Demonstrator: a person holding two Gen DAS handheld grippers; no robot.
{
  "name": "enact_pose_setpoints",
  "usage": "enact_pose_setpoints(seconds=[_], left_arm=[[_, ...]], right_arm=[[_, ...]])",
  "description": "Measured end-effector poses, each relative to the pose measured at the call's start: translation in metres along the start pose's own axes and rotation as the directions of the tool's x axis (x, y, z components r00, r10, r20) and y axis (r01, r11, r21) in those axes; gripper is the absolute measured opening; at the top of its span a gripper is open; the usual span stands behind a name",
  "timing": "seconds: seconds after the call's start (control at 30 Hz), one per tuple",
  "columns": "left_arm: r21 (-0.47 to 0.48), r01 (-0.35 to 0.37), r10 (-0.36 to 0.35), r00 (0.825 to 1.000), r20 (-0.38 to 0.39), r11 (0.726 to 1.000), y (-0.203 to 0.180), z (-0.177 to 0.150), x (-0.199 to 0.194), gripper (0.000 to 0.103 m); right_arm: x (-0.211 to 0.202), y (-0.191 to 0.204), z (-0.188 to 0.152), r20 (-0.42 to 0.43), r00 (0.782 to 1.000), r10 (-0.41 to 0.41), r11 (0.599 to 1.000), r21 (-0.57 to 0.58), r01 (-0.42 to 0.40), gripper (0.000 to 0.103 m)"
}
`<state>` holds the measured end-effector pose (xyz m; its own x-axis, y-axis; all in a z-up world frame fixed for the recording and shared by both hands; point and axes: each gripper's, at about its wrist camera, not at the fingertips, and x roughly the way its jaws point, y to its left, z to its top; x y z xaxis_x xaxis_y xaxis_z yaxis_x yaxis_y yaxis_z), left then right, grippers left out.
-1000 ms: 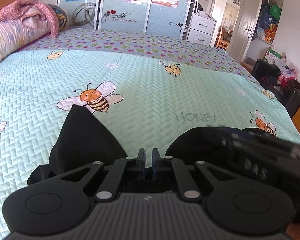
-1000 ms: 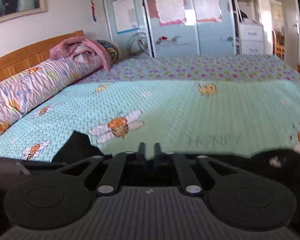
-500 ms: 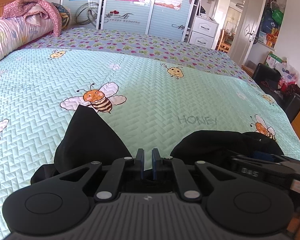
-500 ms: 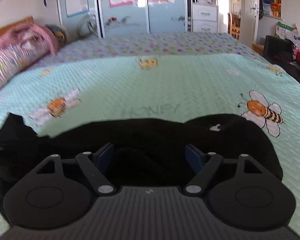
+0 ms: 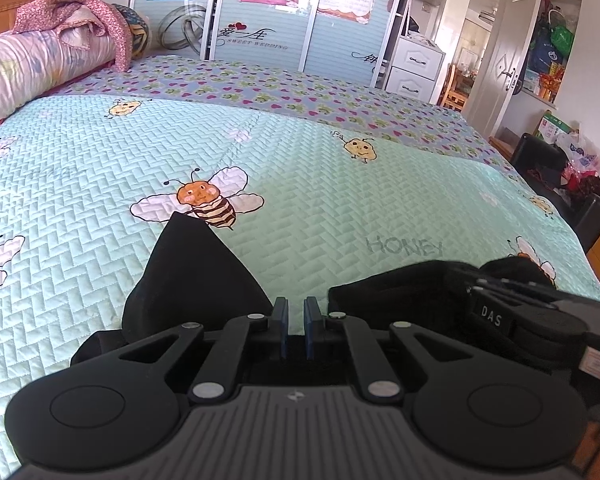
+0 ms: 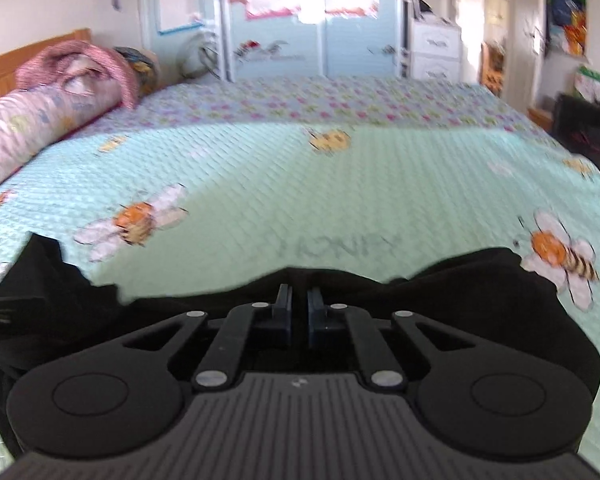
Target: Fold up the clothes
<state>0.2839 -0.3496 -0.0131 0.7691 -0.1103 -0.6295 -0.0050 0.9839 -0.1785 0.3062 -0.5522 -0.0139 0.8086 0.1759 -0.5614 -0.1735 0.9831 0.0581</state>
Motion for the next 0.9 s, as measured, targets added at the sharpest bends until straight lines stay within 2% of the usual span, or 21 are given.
enact_pose_setpoints(seconds=[0.1,0.13,0.23,0.4,0.47,0.53,0.6,0.67,0.73,0.8,0.83,0.9], left_arm=[[0.001,-0.006,0.006,1.000,0.002,1.000,0.000,0.000,-0.001,0.008],[0.000,-0.008,0.008,1.000,0.003,1.000,0.000,0.001,-0.002,0.009],[-0.001,-0.015,0.015,1.000,0.004,1.000,0.001,0.001,-0.003,0.014],[0.002,-0.020,0.020,1.000,0.006,1.000,0.000,0.001,-0.004,0.017],[0.002,-0.020,0.020,1.000,0.006,1.000,0.001,0.001,-0.004,0.017],[0.001,-0.021,0.021,1.000,0.004,1.000,0.000,0.001,-0.004,0.017],[0.000,-0.019,0.019,1.000,0.000,1.000,0.001,0.001,-0.003,0.018],[-0.001,-0.020,0.020,1.000,-0.005,1.000,0.000,0.000,-0.002,0.022],[-0.001,-0.025,0.025,1.000,-0.018,1.000,0.000,-0.003,0.000,0.029],[0.005,-0.033,0.033,0.999,-0.037,0.999,-0.001,-0.008,0.001,0.032],[0.009,-0.037,0.037,0.998,-0.046,0.999,-0.001,-0.011,0.002,0.033],[0.017,-0.037,0.038,0.997,-0.067,0.999,-0.002,-0.016,0.003,0.033]], right_arm=[[-0.012,0.014,0.004,0.042,0.997,0.062,0.997,-0.050,-0.060,0.006],[-0.016,0.017,0.006,0.054,0.994,0.093,0.994,-0.057,-0.090,0.000],[-0.030,0.030,0.011,0.097,0.976,0.194,0.979,-0.083,-0.186,0.000],[-0.036,0.040,0.014,0.086,0.975,0.205,0.974,-0.113,-0.195,0.003],[-0.038,0.032,0.010,0.082,0.982,0.169,0.983,-0.091,-0.162,0.013],[-0.039,0.023,0.004,0.079,0.989,0.122,0.991,-0.064,-0.117,0.053],[-0.037,0.011,-0.003,0.070,0.995,0.065,0.997,-0.034,-0.063,0.069],[-0.030,0.001,-0.009,0.053,0.998,-0.016,1.000,-0.026,0.018,0.071],[-0.013,-0.008,-0.014,0.003,0.994,-0.108,0.994,-0.034,0.108,0.079],[0.008,-0.018,-0.018,-0.066,0.985,-0.160,0.987,-0.035,0.158,0.076],[0.018,-0.024,-0.020,-0.105,0.982,-0.159,0.987,-0.029,0.157,0.060],[0.029,-0.029,-0.023,-0.155,0.982,-0.108,0.994,0.004,0.110,0.035]])
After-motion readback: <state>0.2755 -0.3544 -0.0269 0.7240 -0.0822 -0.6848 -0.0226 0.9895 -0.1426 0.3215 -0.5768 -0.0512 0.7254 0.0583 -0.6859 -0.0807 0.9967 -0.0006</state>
